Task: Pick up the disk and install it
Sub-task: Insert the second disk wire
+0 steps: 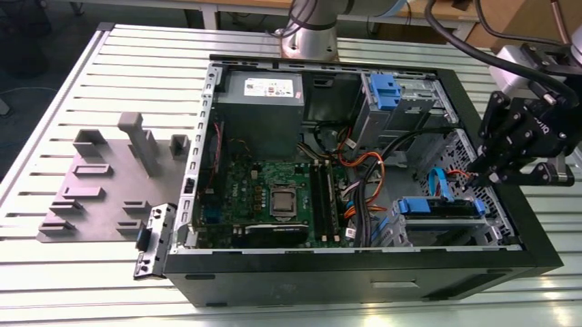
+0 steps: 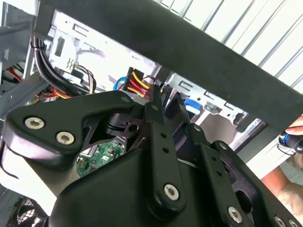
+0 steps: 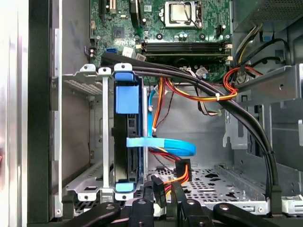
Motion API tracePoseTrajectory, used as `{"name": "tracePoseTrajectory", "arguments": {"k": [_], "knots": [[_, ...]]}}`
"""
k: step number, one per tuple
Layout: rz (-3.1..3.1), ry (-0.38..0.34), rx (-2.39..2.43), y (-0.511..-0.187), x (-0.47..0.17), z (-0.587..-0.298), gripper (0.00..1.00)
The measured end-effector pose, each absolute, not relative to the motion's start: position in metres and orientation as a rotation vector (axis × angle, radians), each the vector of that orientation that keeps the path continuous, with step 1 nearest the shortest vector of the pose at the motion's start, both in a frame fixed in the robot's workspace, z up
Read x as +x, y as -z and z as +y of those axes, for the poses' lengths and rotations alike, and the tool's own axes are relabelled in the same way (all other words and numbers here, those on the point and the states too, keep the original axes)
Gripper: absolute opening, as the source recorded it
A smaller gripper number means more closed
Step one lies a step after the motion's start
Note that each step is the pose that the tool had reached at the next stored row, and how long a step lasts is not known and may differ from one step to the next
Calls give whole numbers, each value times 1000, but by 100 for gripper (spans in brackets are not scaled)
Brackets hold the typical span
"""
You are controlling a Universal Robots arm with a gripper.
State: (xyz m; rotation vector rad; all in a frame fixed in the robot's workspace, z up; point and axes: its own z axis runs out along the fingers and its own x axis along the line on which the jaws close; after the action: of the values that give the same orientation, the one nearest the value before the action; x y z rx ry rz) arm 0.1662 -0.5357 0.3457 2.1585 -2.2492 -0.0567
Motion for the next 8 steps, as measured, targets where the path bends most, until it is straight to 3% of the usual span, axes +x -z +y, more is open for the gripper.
{"name": "tracePoseTrajectory", "arguments": {"k": [8], "knots": [[-2247,60,2156,-344,167,-536,29]]}}
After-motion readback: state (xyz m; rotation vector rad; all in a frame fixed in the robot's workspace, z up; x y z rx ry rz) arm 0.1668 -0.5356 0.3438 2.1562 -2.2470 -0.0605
